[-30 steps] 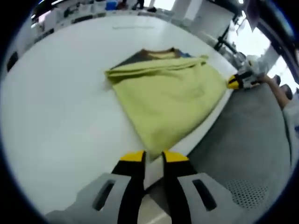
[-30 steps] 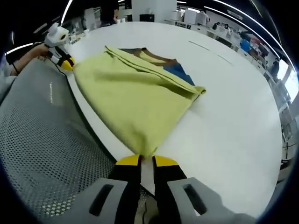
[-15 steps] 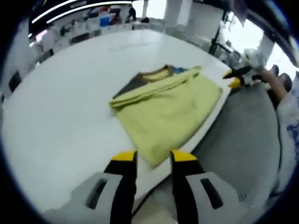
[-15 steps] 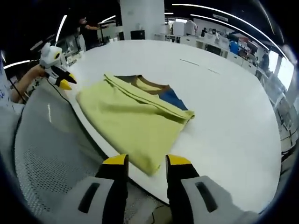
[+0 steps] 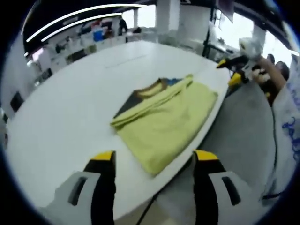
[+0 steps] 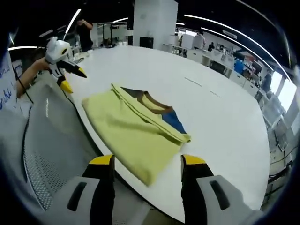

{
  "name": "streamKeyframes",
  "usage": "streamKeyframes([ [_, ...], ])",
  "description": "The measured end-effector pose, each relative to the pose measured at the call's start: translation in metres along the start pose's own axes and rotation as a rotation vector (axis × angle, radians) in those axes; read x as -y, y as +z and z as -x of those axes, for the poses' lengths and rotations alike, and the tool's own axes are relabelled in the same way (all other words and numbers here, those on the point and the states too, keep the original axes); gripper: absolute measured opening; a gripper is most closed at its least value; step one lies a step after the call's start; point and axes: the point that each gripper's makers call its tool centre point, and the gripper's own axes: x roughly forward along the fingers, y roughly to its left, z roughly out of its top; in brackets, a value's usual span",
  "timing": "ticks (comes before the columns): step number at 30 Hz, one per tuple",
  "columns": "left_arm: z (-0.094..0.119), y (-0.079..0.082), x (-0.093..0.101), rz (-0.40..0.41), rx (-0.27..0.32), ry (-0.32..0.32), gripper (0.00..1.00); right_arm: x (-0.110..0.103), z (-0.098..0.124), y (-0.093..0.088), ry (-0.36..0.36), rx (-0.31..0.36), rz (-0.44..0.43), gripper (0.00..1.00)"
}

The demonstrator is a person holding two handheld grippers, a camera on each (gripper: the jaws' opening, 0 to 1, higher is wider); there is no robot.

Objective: Fold the garment on the visible template until the final outline fits inside the template.

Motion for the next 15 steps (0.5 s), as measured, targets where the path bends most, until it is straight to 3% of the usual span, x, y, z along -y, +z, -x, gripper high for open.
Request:
streamKeyframes([
  [4, -0.002, 0.011, 0.001, 0.053, 0.074, -0.062, 0.65, 0.010, -0.003, -0.003, -0.005, 0.003, -0.019, 0.66],
  [9, -0.008, 0.009, -0.005, 0.019, 0.039, -0.049, 0.75, 0.024, -0.004, -0.003, -0.033, 0.004, -0.037, 0.76],
  [15, -0.024, 0.014, -0.002, 0.065, 0.046, -0.112, 0.85, 0.035, -0.014, 0.004, -0.044, 0.038, -0.086, 0.82],
])
